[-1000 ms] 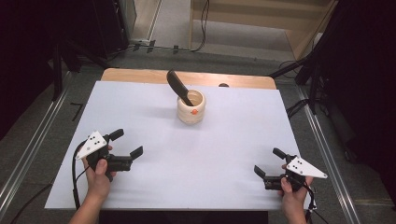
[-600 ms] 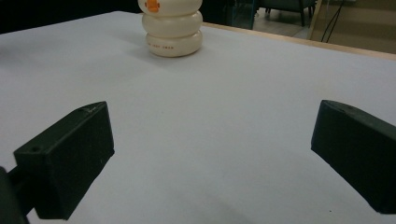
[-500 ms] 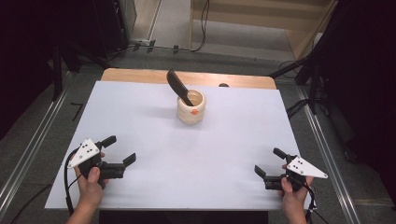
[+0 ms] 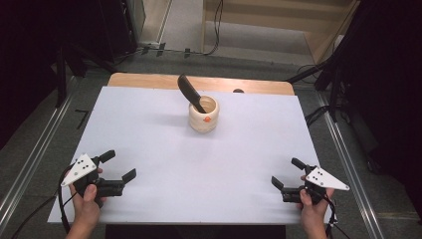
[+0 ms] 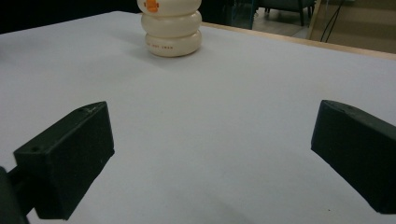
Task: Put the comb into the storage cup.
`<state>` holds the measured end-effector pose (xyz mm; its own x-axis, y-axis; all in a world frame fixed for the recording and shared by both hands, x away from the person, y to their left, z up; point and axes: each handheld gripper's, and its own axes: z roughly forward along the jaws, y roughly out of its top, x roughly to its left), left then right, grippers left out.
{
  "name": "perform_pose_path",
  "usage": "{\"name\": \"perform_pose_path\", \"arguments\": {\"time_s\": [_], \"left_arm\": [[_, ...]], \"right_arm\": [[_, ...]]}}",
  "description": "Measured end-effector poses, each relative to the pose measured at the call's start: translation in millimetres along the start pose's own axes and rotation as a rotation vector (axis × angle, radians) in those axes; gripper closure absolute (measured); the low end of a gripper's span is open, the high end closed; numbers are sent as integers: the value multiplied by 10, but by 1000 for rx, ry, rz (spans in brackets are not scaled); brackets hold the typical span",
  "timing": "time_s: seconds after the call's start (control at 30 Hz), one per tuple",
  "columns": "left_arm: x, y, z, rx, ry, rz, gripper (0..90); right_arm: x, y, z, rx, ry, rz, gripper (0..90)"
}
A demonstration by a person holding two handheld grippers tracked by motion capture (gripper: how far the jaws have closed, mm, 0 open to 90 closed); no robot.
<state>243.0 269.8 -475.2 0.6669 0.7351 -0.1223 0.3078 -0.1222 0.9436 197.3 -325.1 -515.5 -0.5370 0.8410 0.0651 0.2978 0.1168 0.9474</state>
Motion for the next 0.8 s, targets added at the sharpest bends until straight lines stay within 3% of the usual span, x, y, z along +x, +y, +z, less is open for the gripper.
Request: {"name": "perform_pose_path", "arguments": {"time_s": [0.8], "left_arm": [[189,-138,-312,15,88,5,0]], "right_arm": [[-5,-3,1,-4,-4,8,0]]}}
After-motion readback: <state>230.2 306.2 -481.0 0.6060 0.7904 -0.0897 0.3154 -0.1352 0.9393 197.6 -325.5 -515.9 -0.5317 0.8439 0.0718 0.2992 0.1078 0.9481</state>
